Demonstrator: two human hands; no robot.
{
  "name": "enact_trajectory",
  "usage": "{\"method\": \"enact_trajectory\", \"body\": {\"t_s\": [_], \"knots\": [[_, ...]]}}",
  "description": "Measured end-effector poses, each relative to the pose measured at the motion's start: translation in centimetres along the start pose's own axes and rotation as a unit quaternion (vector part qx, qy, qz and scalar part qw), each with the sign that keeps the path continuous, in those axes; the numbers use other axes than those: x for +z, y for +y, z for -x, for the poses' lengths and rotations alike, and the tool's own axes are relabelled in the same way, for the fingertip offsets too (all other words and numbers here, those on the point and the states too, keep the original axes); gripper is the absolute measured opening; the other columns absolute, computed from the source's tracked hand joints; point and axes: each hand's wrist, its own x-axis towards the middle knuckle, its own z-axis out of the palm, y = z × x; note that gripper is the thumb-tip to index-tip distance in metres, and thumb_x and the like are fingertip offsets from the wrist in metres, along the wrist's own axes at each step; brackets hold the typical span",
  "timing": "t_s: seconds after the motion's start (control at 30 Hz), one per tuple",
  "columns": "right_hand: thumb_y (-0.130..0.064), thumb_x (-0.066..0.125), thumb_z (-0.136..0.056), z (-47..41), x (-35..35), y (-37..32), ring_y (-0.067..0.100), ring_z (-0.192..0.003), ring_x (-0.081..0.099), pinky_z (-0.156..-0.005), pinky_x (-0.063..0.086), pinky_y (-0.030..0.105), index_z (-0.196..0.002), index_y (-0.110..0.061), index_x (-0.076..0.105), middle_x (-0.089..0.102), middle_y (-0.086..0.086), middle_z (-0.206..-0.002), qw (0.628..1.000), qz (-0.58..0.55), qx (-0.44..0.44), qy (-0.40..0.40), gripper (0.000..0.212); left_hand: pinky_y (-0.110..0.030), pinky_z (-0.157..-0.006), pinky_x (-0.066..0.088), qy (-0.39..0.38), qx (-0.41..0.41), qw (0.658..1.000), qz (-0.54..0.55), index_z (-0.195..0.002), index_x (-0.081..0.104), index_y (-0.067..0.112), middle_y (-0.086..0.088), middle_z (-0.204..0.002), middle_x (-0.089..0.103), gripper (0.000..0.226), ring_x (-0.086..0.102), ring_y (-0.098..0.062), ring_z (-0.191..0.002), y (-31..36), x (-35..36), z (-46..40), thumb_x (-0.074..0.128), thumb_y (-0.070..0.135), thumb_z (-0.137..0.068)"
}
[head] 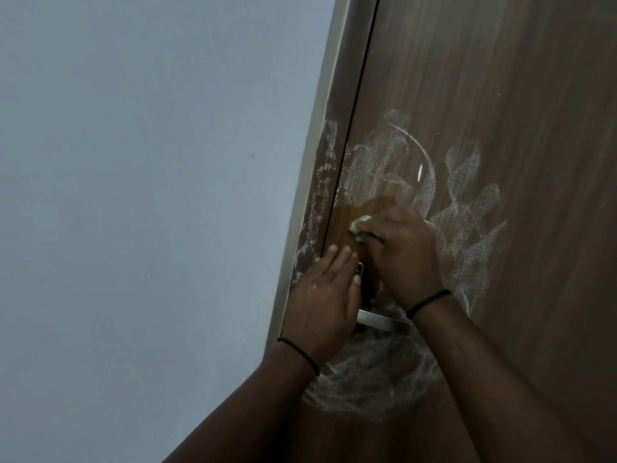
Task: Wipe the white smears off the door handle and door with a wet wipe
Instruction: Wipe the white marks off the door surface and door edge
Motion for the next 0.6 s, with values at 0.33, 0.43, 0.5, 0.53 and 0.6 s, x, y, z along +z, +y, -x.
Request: {"method": "enact_trajectory", "body": {"t_s": [0.33, 0.43, 0.5, 0.53, 0.6], "knots": [[-0.001, 0.075, -0.077, -2.9, 1.8, -1.7, 0.026, -0.088, 0.060, -0.087, 0.047, 0.037, -0.082, -0.012, 0.080, 0.071, 0.005, -0.082, 0.997, -0.015, -0.063, -0.044, 0.013, -0.031, -0.112, 0.036, 0.010, 0.013, 0.999, 0.027, -0.135, 0.059, 0.012, -0.005, -0.140, 0.057, 0.038, 0.048, -0.020, -0.136, -0.6, 0.2, 0.4, 0.051, 0.019, -0.099], [-0.003, 0.077, -0.078, -2.7, 0.8, -0.2, 0.024, -0.092, 0.061, -0.088, 0.045, 0.029, -0.084, -0.015, 0.080, 0.072, 0.002, -0.090, 0.999, -0.032, -0.021, -0.021, 0.014, -0.029, -0.113, 0.032, 0.008, 0.017, 1.000, 0.015, -0.137, 0.057, 0.014, -0.003, -0.141, 0.057, 0.040, 0.047, -0.018, -0.136, -0.8, 0.2, 0.5, 0.048, 0.023, -0.099], [-0.007, 0.077, -0.080, -3.9, 0.3, 0.4, 0.022, -0.090, 0.059, -0.082, 0.039, 0.023, -0.085, -0.016, 0.078, 0.068, 0.001, -0.089, 0.999, -0.018, 0.024, 0.028, 0.010, -0.030, -0.112, 0.033, 0.008, 0.015, 1.000, 0.016, -0.135, 0.059, 0.013, -0.003, -0.139, 0.059, 0.040, 0.049, -0.019, -0.135, -0.6, 0.2, 0.5, 0.049, 0.023, -0.098], [-0.008, 0.077, -0.081, -4.7, 0.4, 0.3, 0.021, -0.087, 0.058, -0.079, 0.039, 0.024, -0.084, -0.015, 0.078, 0.066, 0.002, -0.087, 0.998, -0.018, 0.036, 0.044, 0.008, -0.031, -0.111, 0.033, 0.010, 0.012, 1.000, 0.019, -0.134, 0.060, 0.013, -0.004, -0.138, 0.059, 0.039, 0.050, -0.019, -0.134, -0.6, 0.2, 0.4, 0.050, 0.022, -0.098], [-0.006, 0.076, -0.080, -5.5, 0.9, -0.8, 0.022, -0.085, 0.057, -0.076, 0.042, 0.029, -0.082, -0.013, 0.078, 0.065, 0.004, -0.084, 0.999, -0.022, 0.026, 0.037, 0.008, -0.030, -0.111, 0.032, 0.014, 0.002, 1.000, 0.023, -0.133, 0.061, 0.012, -0.004, -0.137, 0.060, 0.038, 0.050, -0.020, -0.134, -0.4, 0.3, 0.4, 0.051, 0.022, -0.098]]}}
